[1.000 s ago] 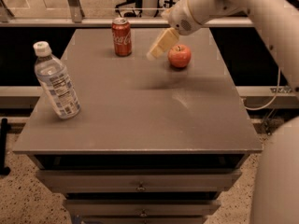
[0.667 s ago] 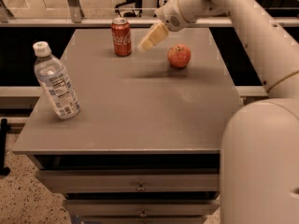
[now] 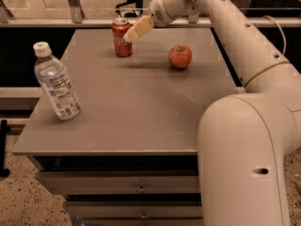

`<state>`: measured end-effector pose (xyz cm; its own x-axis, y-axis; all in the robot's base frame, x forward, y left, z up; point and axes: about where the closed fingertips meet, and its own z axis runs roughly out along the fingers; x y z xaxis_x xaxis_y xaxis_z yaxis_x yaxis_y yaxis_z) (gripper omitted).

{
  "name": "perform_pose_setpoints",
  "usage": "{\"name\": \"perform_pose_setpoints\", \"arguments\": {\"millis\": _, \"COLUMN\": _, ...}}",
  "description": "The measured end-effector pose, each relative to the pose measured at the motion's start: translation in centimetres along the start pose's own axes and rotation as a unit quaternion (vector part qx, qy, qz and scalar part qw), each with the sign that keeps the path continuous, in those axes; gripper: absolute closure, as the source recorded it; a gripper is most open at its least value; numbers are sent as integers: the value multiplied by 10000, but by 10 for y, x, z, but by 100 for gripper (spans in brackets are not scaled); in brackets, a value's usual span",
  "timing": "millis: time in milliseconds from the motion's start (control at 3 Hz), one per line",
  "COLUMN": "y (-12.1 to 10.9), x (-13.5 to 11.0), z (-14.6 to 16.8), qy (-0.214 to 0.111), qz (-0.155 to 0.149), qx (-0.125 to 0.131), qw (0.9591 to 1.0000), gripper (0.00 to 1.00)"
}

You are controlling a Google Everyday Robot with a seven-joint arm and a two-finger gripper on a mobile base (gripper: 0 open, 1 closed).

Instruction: Move coke can near blue plastic bottle

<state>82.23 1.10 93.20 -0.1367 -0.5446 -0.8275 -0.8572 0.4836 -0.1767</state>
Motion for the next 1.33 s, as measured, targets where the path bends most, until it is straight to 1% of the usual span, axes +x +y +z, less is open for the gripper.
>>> {"name": "perform_pose_setpoints", "arguments": {"millis": 333, "y": 5, "x": 0, "z": 22, "qy": 67, "qz": 254, "qx": 105, "qw": 9996, "gripper": 0}}
{"name": "perform_pose_setpoints", "arguments": {"millis": 667, "y": 31, "x": -4, "z": 53, "qy": 4, "qz": 456, "qx": -183, "qw": 9988, "gripper": 0}}
{"name": "perform_pose_setpoints", "arguments": {"millis": 1000, "y": 45, "x": -14, "z": 65, "qy": -177, "qz": 492, "qx": -409, "qw": 9978, "gripper": 0}}
{"name": "perform_pose_setpoints", "arguments": {"millis": 1333, "y": 52, "x": -19, "z": 70, "qy": -365, "qz": 594, "qx": -527, "qw": 9962, "gripper": 16}}
